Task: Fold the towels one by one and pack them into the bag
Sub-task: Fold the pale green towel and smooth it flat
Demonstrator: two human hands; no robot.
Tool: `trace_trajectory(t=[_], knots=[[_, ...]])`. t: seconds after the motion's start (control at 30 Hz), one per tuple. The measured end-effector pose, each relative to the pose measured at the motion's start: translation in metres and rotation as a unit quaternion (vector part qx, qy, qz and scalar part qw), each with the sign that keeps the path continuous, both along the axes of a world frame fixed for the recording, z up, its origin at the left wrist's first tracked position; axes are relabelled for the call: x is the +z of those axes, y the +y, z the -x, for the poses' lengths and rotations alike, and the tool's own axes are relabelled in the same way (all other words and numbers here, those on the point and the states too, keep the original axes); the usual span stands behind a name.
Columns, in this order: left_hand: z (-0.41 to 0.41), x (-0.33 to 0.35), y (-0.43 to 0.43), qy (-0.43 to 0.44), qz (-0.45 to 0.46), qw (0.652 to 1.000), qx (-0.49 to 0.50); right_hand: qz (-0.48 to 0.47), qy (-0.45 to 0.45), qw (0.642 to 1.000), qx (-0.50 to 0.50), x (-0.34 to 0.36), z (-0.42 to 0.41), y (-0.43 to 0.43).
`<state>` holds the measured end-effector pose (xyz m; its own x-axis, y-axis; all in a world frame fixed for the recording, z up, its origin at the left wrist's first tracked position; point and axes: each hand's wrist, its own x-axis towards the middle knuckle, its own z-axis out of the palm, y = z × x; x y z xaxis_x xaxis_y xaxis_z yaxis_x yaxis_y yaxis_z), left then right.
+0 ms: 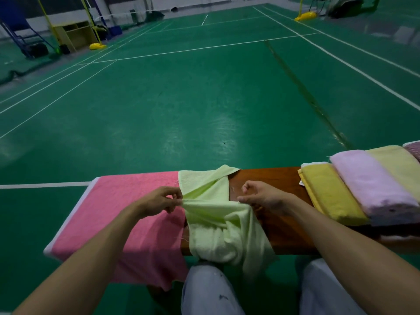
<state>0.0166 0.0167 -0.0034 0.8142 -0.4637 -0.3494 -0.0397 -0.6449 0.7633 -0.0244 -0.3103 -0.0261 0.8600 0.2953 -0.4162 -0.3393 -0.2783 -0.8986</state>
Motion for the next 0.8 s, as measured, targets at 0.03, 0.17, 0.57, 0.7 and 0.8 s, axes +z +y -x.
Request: trace_trajectory(t=[0.03, 0.17, 0.57, 0.7, 0.8], knots=[[-0.001, 0.0, 0.007, -0.001, -0.002, 1.0, 0.007, 0.004, 0.002, 1.0, -0.002, -0.002, -0.002, -0.003], [-0.005, -0.004, 0.038, -0.01, -0.035, 0.999, 0.019, 0.022, -0.005, 1.0, -0.017, -0.006, -0.008, -0.012], [-0.009, -0.006, 0.088, -0.058, -0.134, 0.988, 0.045, 0.249, -0.144, 0.958, 0.013, -0.002, -0.054, 0.013], [-0.006, -0.004, 0.1, -0.079, -0.164, 0.982, 0.053, 0.281, -0.157, 0.943, 0.082, 0.002, -0.068, 0.031], [-0.005, -0.006, 0.114, -0.098, -0.186, 0.976, 0.062, 0.316, -0.149, 0.931, 0.109, -0.001, -0.081, 0.042]])
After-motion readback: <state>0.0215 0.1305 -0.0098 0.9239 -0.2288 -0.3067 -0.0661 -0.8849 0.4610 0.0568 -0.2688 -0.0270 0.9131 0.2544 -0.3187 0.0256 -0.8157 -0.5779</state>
